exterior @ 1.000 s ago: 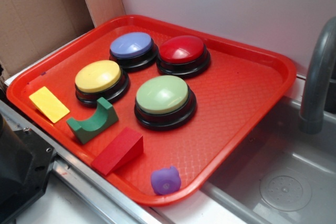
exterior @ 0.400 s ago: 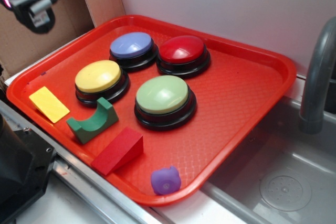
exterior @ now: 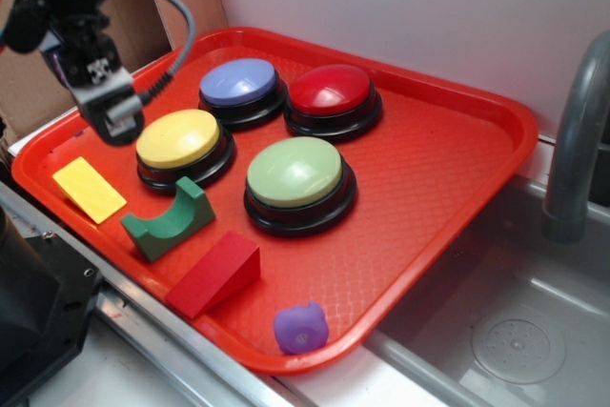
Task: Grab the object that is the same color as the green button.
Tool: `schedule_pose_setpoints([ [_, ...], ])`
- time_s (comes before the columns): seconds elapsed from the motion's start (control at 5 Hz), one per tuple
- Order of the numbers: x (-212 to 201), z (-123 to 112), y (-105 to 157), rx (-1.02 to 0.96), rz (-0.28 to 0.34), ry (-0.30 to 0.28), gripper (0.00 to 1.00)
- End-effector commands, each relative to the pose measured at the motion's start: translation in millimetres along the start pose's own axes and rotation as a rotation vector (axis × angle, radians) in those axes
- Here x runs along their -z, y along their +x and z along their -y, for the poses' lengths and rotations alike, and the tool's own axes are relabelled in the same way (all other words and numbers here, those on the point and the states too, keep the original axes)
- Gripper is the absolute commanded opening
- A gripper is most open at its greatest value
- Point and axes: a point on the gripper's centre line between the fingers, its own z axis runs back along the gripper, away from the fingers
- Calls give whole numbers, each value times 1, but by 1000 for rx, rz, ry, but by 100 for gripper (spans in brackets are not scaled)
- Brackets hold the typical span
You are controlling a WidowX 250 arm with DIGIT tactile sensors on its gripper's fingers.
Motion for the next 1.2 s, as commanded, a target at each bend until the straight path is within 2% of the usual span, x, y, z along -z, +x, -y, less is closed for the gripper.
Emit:
schedule_pose_setpoints([
  [0.0, 47, 7, -4, 11, -19, 42, 100],
  [0.2, 74, -1, -12, -52, -47, 102, 100],
  [0.4, 95, -15, -15, -111, -89, 120, 100],
  [0.6, 109, -27, -17, -144, -106, 104, 100],
  [0.8, 121, -30, -16, -160, -118, 62, 100],
  [1.0, 122, -29, -14, -134, -104, 32, 44],
])
